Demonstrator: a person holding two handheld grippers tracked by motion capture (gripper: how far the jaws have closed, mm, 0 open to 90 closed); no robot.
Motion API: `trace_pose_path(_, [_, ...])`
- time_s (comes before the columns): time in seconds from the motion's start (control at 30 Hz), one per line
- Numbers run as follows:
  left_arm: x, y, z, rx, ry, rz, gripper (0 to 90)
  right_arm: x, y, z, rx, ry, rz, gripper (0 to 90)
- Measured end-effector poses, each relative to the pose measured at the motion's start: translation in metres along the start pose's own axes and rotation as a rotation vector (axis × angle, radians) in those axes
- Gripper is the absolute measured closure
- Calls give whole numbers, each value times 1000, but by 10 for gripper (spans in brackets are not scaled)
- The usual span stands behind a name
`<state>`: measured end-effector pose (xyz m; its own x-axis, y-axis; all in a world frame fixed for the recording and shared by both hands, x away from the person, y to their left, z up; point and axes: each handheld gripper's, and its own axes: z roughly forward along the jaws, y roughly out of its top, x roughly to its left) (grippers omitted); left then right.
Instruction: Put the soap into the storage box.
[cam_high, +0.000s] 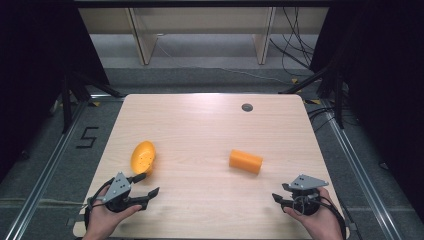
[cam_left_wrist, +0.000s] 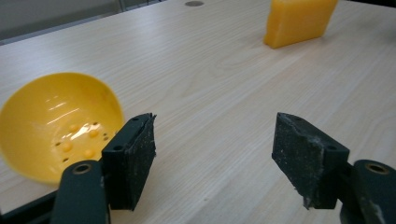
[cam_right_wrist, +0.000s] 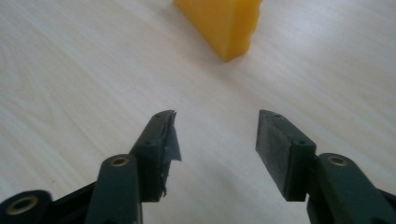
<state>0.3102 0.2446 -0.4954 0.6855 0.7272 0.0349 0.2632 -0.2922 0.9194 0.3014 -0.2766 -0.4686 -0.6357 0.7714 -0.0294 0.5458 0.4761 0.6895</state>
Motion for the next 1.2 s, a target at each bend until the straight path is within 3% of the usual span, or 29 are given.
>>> trace_pose_path(0.03, [2, 0, 0, 2, 1, 12, 297, -2, 3, 0, -11, -13, -15, 443])
trace_pose_path(0.1, [3, -1, 0, 5, 7, 1, 300, -2, 10, 1, -3, 3, 2, 405])
trace_pose_path(0.13, [3, -1, 0, 5, 7, 1, 298, -6, 14, 4, -36, -8, -55, 392])
trace_pose_path(0.2, [3, -1, -1, 1, 31, -17, 294, -7, 24, 7, -6, 3, -74, 335])
trace_pose_path(0.27, [5, -1, -2, -1, 29, -7, 291, -8, 29, 9, 17, 1, -91, 323])
trace_pose_path(0.33, [5, -1, -3, 4, 34, -15, 289, -11, 45, 14, 30, -7, -143, 325])
trace_pose_path(0.37, [6, -3, -2, -8, 31, -20, 287, -16, 60, 21, 32, 13, -156, 306])
trace_pose_path(0.4, [6, -3, -2, -8, 31, -20, 286, -16, 60, 21, 32, 13, -156, 306])
trace_pose_path(0.47, [6, -2, -4, 2, 32, -37, 285, -19, 76, 28, 60, 10, -199, 314])
trace_pose_path(0.5, [7, -2, -4, -5, 28, -27, 285, -22, 90, 36, 109, 21, -232, 296])
trace_pose_path(0.57, [7, -2, -4, -3, 26, -21, 284, -22, 96, 41, 115, 32, -243, 291])
trace_pose_path(0.6, [7, -3, -4, 1, 22, -28, 283, -24, 106, 51, 148, 65, -275, 250])
trace_pose_path(0.67, [7, -3, -3, -3, 18, -44, 282, -24, 112, 63, 187, 91, -296, 227])
trace_pose_path(0.73, [8, -3, -3, -3, 15, -34, 282, -26, 117, 74, 200, 108, -317, 229])
trace_pose_path(0.8, [7, -4, -3, 3, 10, -51, 282, -27, 118, 79, 206, 114, -307, 231])
trace_pose_path(0.9, [7, -4, -3, 2, 4, -54, 282, -27, 121, 92, 224, 159, -318, 302])
trace_pose_path(0.93, [7, -4, -3, 6, 5, -51, 285, -25, 123, 100, 251, 181, -328, 368])
trace_pose_path(1.0, [6, -4, -4, 24, 14, -46, 287, -24, 124, 103, 260, 190, -339, 387])
trace_pose_path(1.03, [5, -4, -3, 9, 4, -47, 288, -23, 125, 106, 256, 197, -358, 451])
trace_pose_path(1.07, [5, -4, -2, -5, 13, -43, 289, -21, 126, 110, 271, 184, -388, 592])
trace_pose_path(1.1, [5, -3, -3, 4, 3, -38, 288, -21, 128, 110, 278, 190, -422, 606])
trace_pose_path(1.2, [5, -4, -2, 5, -1, -39, 288, -19, 129, 111, 292, 196, -435, 615])
